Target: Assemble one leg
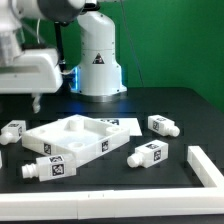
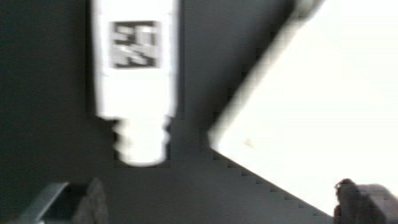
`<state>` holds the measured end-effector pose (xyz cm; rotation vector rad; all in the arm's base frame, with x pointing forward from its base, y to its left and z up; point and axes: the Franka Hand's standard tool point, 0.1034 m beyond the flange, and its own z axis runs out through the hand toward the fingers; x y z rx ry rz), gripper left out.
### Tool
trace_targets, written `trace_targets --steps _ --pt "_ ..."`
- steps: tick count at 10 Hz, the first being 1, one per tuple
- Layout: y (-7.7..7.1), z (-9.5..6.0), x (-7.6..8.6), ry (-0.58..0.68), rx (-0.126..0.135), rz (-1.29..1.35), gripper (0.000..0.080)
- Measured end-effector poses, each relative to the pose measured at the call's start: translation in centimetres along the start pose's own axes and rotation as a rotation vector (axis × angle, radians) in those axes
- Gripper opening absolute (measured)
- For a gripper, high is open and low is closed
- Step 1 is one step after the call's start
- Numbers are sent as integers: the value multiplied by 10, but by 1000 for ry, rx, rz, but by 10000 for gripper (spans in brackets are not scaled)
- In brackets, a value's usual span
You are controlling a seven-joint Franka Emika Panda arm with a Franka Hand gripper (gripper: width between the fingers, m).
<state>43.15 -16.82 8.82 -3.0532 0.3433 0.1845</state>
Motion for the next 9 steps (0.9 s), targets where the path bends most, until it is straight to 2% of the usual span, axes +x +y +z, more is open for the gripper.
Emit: trace_targets --steps 1,2,3,4,5,7,9 --pt "-27 12 -6 -2 -12 49 649" --pt "-64 12 -2 -12 -14 106 648" --pt "-98 5 16 12 -19 132 648" --pt "-118 11 24 31 -32 176 648" --pt "-129 19 24 36 -40 146 648" --pt "-121 16 25 36 -38 141 648" --pt "-122 17 24 34 -39 138 648"
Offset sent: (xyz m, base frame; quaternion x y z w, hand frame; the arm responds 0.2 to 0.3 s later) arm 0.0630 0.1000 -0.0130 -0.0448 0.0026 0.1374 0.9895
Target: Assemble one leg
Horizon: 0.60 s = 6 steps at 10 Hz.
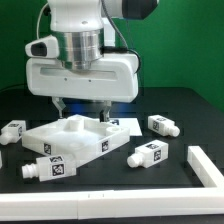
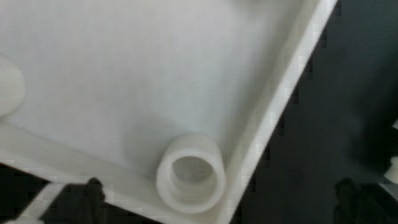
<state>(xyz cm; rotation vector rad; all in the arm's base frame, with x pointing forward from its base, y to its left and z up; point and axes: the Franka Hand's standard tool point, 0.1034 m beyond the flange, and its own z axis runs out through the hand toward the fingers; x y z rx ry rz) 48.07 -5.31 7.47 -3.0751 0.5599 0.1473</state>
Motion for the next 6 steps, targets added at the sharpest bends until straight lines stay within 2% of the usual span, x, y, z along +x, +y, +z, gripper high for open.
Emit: trace_targets --steps 1,2,4,5,6 --pt "-6 1 -2 -3 0 41 648" --pt "-22 4 -8 -10 1 77 648" --pt "-65 13 -18 -16 -1 177 648" --pt "-89 22 -20 -17 -7 218 648" --pt "-106 28 -17 -13 -10 247 648"
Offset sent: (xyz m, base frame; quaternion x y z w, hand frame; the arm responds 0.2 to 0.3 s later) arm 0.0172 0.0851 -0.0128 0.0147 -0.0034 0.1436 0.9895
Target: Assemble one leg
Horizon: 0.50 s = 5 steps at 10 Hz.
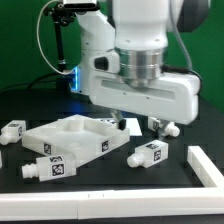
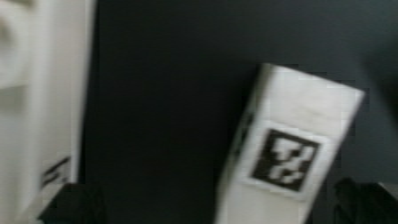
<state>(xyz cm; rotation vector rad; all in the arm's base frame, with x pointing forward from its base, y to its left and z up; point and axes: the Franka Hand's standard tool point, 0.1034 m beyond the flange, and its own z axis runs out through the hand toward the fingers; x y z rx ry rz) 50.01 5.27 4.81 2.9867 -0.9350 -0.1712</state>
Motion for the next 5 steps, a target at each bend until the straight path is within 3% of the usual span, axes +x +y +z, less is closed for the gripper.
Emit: trace_targets --steps 1,2,5 --pt "-14 8 0 18 1 56 648" --pt "-15 10 3 39 14 33 648" --pt "-14 11 3 38 12 34 648"
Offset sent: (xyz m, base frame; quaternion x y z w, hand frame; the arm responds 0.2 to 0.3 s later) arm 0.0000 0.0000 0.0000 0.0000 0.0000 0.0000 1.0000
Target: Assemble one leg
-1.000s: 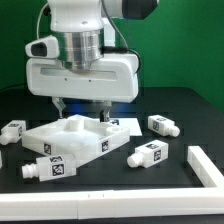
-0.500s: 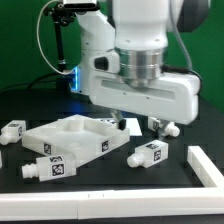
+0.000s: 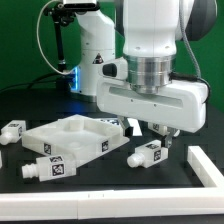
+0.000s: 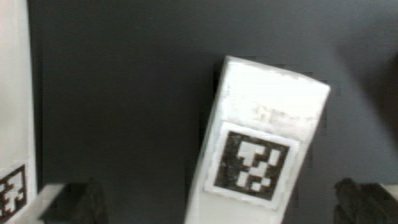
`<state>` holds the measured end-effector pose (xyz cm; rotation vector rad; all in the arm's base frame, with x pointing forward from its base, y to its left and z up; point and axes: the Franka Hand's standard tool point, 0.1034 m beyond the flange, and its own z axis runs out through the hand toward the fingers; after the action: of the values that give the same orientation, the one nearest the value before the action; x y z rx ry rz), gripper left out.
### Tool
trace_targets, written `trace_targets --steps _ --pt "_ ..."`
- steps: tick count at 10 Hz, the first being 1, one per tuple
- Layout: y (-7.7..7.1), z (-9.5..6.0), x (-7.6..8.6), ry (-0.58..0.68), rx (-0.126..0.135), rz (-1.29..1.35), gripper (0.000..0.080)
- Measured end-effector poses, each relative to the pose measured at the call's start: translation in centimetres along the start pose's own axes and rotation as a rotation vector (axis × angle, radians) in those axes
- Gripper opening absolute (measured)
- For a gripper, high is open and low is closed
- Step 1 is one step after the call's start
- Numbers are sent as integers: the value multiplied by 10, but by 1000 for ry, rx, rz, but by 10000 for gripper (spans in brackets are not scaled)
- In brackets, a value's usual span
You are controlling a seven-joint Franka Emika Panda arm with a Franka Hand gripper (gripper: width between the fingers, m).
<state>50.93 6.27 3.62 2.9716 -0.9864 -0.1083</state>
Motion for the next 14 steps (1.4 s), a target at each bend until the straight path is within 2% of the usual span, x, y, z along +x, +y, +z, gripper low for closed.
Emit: trace_targets --steps 2,4,5,6,7,8,9,10,11,12,13,14 --pt "5 12 2 11 -2 16 648" --pt "4 26 -2 18 -5 39 648" --pt "3 25 -2 19 -5 29 648" --pt "4 26 -2 18 -6 29 511" --pt "4 26 -2 18 -6 29 511" --pt "4 26 -2 18 -6 29 373" --pt "4 26 -2 18 -6 29 281" --pt "4 24 -3 18 -4 21 281" --pt "6 14 -8 17 5 9 281" --pt "9 0 -21 9 14 -11 281" --pt "18 -18 -39 4 30 -58 281" --pt "27 -26 -50 4 39 -78 281"
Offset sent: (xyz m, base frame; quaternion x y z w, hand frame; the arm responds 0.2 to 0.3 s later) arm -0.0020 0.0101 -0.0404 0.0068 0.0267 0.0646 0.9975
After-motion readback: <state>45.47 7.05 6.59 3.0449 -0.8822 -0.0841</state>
